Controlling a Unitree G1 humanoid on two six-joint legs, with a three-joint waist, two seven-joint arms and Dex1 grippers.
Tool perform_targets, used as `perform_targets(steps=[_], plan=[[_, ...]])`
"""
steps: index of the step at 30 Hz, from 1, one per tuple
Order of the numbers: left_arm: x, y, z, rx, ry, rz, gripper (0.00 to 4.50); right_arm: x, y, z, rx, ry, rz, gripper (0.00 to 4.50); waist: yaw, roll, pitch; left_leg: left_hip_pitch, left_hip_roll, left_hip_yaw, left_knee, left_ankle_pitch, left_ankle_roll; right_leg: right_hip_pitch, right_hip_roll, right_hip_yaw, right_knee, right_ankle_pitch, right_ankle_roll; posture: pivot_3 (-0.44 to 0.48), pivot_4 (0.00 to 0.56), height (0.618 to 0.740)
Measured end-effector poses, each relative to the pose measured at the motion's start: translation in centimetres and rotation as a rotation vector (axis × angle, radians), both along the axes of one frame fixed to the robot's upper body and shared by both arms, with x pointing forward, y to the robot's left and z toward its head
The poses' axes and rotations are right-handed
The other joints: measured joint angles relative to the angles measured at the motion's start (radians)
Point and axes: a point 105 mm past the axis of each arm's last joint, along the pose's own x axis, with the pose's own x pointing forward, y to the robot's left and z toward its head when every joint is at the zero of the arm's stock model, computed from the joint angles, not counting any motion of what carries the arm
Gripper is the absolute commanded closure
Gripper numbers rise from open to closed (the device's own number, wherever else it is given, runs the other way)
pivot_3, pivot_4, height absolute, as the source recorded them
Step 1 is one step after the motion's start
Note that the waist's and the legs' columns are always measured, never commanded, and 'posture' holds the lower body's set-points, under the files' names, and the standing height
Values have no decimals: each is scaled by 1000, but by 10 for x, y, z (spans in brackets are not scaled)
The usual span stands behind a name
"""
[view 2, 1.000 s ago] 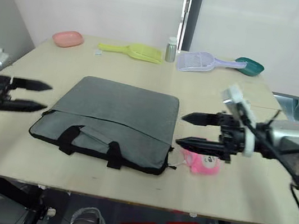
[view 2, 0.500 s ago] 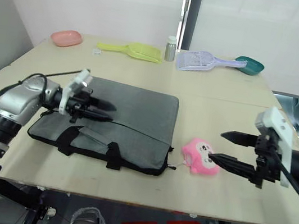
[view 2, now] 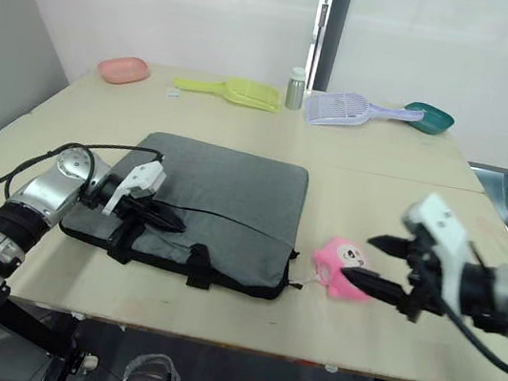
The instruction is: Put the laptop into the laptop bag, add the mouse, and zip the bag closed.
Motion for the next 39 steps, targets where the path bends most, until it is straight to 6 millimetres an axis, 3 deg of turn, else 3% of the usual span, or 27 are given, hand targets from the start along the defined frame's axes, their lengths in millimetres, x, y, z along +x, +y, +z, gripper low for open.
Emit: perform_targets(steps=[6, 11, 14, 23, 24, 28, 32, 39], plan=[[-5, 1, -3, 14, -27, -28, 4455, 26, -9, -16, -54, 31, -69, 411, -4, 4, -3, -1, -1, 0, -4, 0, 0, 0, -1, -1, -4, -1, 2, 0, 150, 740], [-7, 0, -4, 16, -30, -39, 4455, 33, -11, -35, -165, 43, -30, 411, -3, 6, -5, -2, -1, 0, -6, 0, 0, 0, -1, -3, -8, 0, 2, 0, 150, 740], [-8, 0, -5, 15, -25, -39, 4500, 37, -6, -48, -197, 52, 2, 1240, -6, 6, -6, -2, -2, 0, -6, 0, 0, 1, -1, -3, -9, 0, 2, 0, 150, 740], [-7, -2, -6, 39, -38, -49, 4500, 39, 3, -47, -163, 46, 63, 4307, -7, 7, -7, -1, -4, 0, -6, 0, 1, 2, -4, -3, -9, 0, 3, 0, 150, 740], [-7, -3, -6, 42, -44, -53, 4500, 38, 4, -47, -161, 47, 68, 4467, -7, 7, -7, -1, -4, 0, -6, 0, 1, 2, -4, -3, -9, 0, 3, 0, 150, 740], [-6, -2, -7, 70, -82, -76, 4500, 42, 7, -45, -157, 26, 70, 4467, -9, 8, -8, 0, -5, 0, -6, 0, 1, 5, -5, -2, -9, 0, 3, 0, 150, 740], [-6, -2, -10, 90, -106, -92, 4500, 61, 16, -31, -164, -69, 55, 4467, -16, 14, -14, 1, -5, 1, -6, 0, 1, 5, -6, -2, -9, 0, 3, 0, 150, 740], [-7, -2, -11, 96, -129, -110, 4500, 93, 9, -22, -267, -174, 13, 4467, -22, 15, -18, 0, -7, 1, -7, 0, 1, 5, -8, -2, -10, 0, 4, 0, 150, 740]])
